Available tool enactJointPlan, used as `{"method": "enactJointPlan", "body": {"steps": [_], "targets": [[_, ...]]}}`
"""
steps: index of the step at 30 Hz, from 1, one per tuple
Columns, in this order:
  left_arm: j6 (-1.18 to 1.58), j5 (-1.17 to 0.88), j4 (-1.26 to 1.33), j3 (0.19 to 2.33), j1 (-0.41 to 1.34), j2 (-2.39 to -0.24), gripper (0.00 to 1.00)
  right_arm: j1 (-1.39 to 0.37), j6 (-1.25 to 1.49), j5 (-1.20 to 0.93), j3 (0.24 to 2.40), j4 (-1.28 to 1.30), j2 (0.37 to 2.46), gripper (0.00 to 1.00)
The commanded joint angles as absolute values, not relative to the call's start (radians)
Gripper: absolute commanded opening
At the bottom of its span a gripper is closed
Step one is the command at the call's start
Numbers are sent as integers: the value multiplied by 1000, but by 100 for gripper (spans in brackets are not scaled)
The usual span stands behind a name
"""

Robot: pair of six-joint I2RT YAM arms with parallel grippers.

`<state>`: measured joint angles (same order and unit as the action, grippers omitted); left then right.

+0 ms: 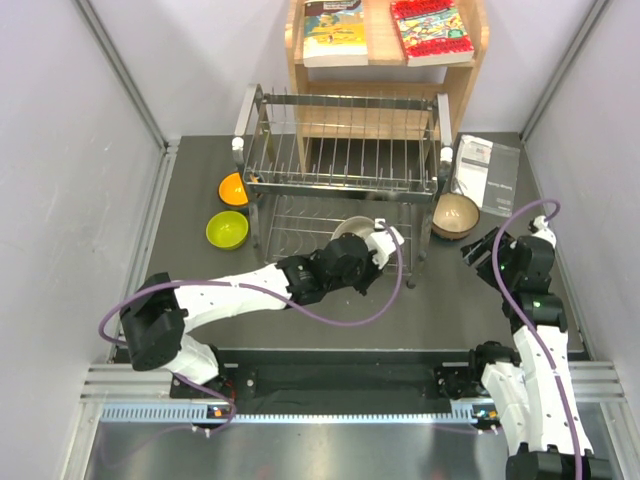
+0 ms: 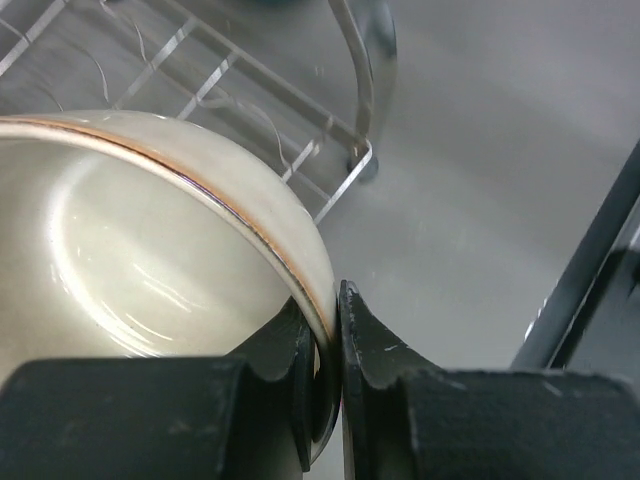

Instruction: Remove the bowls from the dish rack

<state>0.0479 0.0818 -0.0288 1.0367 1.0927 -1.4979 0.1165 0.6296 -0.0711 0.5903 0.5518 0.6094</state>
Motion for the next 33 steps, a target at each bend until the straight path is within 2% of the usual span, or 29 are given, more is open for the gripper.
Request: {"method": "enactJointPlan", "body": {"steps": [1,14,33], "targets": [[-11,98,-116,1135,1123,-1468,0,129,623,-74,644,563,606,72],[25,26,-212,1184,1305,-1600,0,129,591,-69,681,617,661,72],[-44,-80,-307,1529,1425,-1950,0,132,571,32,857,704,661,72]]}}
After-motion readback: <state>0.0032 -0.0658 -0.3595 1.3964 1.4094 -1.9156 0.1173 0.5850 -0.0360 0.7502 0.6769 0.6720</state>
